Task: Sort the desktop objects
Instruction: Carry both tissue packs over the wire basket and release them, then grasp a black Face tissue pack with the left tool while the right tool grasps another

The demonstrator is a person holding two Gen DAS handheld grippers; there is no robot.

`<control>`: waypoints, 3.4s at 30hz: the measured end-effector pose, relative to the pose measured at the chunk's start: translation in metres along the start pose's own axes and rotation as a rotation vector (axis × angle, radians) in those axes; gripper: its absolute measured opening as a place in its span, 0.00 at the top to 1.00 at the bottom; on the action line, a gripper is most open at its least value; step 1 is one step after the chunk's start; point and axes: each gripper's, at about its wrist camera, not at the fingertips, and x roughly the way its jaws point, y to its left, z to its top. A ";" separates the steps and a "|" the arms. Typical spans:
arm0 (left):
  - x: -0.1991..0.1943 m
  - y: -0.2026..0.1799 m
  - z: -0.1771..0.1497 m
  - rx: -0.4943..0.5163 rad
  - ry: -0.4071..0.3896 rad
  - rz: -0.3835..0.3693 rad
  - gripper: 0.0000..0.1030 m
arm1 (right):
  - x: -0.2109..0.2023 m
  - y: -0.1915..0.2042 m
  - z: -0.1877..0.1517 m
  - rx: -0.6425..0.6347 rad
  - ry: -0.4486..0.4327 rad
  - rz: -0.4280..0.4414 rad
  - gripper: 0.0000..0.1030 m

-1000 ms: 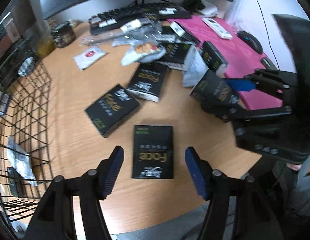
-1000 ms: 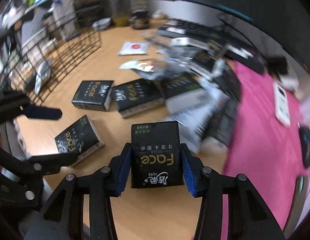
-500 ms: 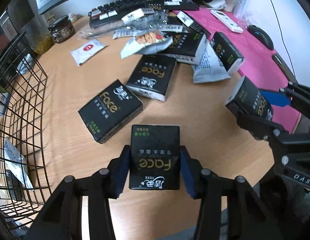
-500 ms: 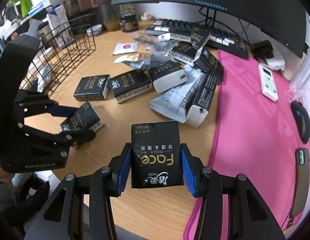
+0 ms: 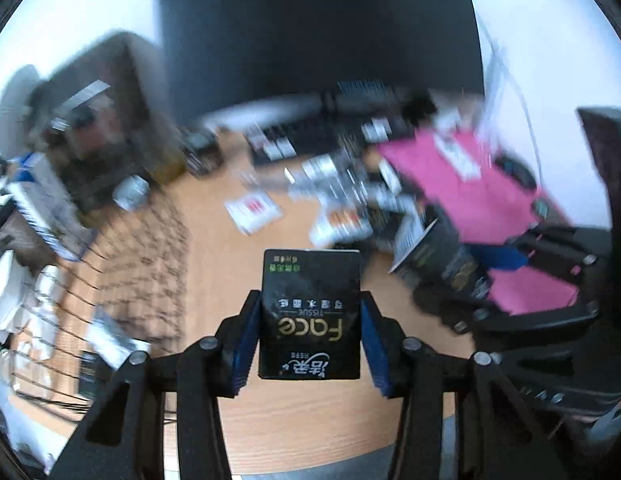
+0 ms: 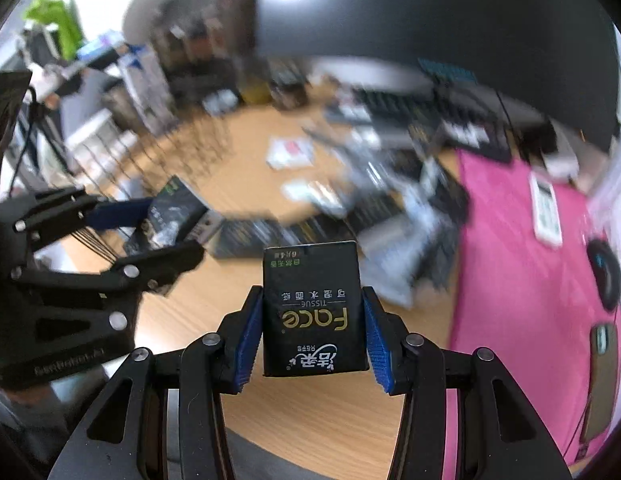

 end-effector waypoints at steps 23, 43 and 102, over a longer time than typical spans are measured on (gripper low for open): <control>0.012 0.247 -0.046 -0.437 0.139 0.296 0.49 | 0.132 0.217 0.112 -0.324 0.060 0.152 0.54; -0.006 0.228 -0.041 -0.406 0.096 0.304 0.32 | 0.114 0.198 0.111 -0.296 0.016 0.145 0.53; 0.124 -0.045 -0.028 0.110 0.297 -0.057 0.49 | 0.050 -0.097 -0.048 0.191 0.136 -0.202 0.80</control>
